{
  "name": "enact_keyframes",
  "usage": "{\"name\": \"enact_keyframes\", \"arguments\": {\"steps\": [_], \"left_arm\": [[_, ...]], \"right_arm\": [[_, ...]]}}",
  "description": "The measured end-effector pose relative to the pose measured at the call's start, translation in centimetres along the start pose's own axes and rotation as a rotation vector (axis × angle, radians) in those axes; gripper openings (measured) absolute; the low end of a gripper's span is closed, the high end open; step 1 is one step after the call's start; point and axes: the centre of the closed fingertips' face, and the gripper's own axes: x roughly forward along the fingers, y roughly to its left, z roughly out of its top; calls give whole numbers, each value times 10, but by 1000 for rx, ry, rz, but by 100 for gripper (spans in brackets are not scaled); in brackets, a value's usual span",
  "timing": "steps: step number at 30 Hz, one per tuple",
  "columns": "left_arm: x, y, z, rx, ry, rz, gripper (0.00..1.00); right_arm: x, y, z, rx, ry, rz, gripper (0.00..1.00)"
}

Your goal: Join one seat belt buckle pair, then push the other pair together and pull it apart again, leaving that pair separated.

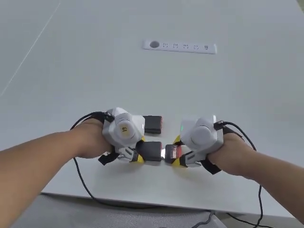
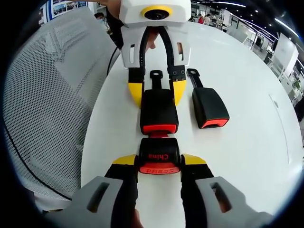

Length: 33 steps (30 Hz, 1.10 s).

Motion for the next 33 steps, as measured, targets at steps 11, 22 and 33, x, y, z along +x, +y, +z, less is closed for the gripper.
{"name": "enact_keyframes", "arguments": {"steps": [11,22,33], "left_arm": [[-8,-3,5,-12,18,28,33],[-29,6,25,-21,-35,61,29],[-40,34,42,-34,-69,114,36]], "right_arm": [[-12,-2,11,31,-35,-16,31],[-27,-3,15,33,-45,-23,31],[-55,-22,3,51,-51,-80,31]]}}
